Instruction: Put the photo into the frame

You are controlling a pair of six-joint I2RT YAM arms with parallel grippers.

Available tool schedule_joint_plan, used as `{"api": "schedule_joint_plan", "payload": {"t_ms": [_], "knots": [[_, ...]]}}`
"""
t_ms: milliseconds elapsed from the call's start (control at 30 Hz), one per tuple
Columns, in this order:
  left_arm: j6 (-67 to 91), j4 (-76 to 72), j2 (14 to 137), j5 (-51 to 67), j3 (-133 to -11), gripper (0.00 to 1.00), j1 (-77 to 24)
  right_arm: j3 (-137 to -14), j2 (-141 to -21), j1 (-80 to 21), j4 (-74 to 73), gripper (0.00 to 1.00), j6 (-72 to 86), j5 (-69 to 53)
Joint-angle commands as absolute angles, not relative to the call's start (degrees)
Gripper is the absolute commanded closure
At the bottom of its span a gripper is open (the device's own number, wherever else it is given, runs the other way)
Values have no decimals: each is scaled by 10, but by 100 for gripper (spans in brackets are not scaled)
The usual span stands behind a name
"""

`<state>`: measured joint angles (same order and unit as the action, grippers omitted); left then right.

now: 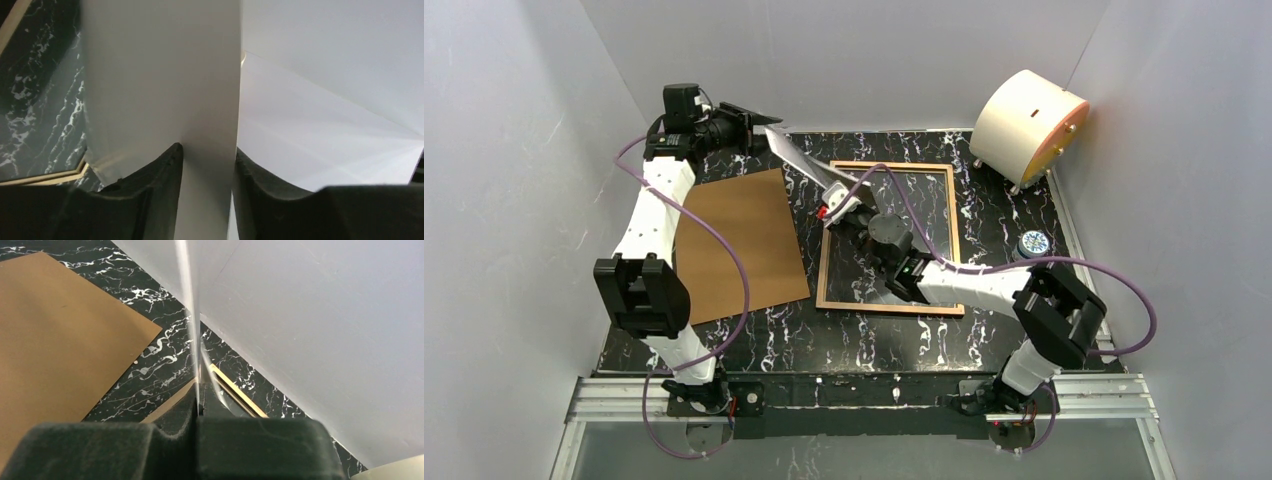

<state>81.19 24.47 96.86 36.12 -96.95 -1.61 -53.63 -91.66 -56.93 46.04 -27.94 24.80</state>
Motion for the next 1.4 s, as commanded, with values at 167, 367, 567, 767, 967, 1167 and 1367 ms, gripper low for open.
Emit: {"api": "schedule_joint_plan", "payload": {"t_ms": [167, 367, 567, 767, 967, 1167, 1367], "knots": [[822, 151, 982, 370, -1041, 23, -11, -569, -832, -575, 459, 99, -299, 265], [774, 113, 993, 355, -1106, 2, -10, -610, -803, -574, 375, 99, -279, 258], [733, 87, 962, 338, -1071, 2, -4, -699, -792, -575, 220, 99, -168, 214], [637, 156, 929, 270, -1068, 2, 13, -743, -802, -571, 132, 99, -75, 228], [580, 201, 918, 234, -1068, 2, 49, -770, -803, -517, 29, 99, 50, 190], [513, 258, 911, 178, -1066, 2, 69, -790, -817, -376, -81, 99, 239, -3], [505, 265, 918, 186, -1016, 2, 69, -795, -868, -235, -166, 99, 386, -170]]}}
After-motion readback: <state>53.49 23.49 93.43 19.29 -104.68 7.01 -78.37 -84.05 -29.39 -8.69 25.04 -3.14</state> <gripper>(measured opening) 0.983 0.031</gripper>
